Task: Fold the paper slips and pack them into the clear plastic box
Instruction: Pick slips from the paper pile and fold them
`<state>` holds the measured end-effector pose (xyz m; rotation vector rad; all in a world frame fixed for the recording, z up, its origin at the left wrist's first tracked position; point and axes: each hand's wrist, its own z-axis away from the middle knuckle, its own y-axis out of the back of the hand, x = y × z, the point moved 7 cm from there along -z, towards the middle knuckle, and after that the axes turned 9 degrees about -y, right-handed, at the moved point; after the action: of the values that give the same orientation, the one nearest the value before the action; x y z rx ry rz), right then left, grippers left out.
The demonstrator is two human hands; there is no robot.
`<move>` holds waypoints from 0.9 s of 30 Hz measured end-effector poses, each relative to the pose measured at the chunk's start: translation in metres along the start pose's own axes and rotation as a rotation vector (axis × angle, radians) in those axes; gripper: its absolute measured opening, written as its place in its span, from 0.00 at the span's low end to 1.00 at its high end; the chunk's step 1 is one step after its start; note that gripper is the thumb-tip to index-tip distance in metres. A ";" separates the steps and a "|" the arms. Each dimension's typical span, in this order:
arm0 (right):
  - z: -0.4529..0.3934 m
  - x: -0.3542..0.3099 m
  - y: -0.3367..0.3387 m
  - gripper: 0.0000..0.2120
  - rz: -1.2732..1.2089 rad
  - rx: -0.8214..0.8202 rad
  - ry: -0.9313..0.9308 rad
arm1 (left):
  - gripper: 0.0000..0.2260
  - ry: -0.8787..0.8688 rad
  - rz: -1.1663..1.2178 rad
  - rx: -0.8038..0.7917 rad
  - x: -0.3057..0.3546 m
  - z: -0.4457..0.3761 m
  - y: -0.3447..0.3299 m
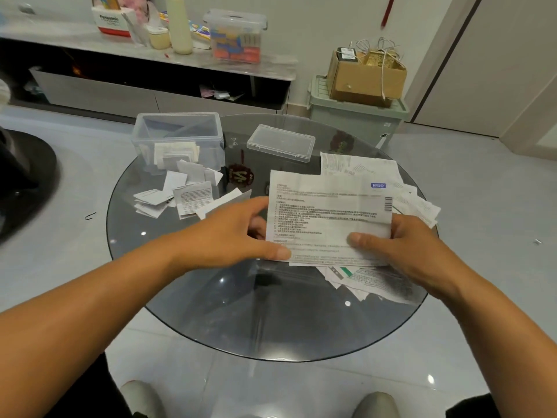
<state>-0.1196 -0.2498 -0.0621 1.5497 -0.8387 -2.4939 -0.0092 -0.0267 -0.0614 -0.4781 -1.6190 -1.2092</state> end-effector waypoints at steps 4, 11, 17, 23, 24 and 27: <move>0.002 -0.004 -0.002 0.41 0.208 0.316 0.063 | 0.38 0.030 -0.044 0.240 -0.012 -0.007 -0.004; 0.029 -0.028 -0.088 0.31 0.763 0.191 0.504 | 0.50 0.096 -0.251 0.354 -0.018 -0.011 -0.005; 0.026 -0.008 -0.094 0.42 0.971 -0.053 0.331 | 0.45 0.196 -0.332 0.418 -0.029 -0.007 0.024; 0.020 -0.009 -0.043 0.34 0.902 0.305 0.096 | 0.33 0.069 -0.676 0.413 -0.014 -0.008 0.023; 0.020 -0.009 -0.036 0.29 0.869 0.350 0.052 | 0.30 0.010 -0.741 0.399 -0.009 -0.010 0.018; 0.018 -0.006 -0.020 0.25 0.577 0.343 -0.025 | 0.18 -0.153 -0.742 0.276 0.001 -0.016 -0.003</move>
<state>-0.1282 -0.2235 -0.0609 1.1233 -1.5244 -2.0238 -0.0043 -0.0419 -0.0624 0.2452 -2.1499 -1.4598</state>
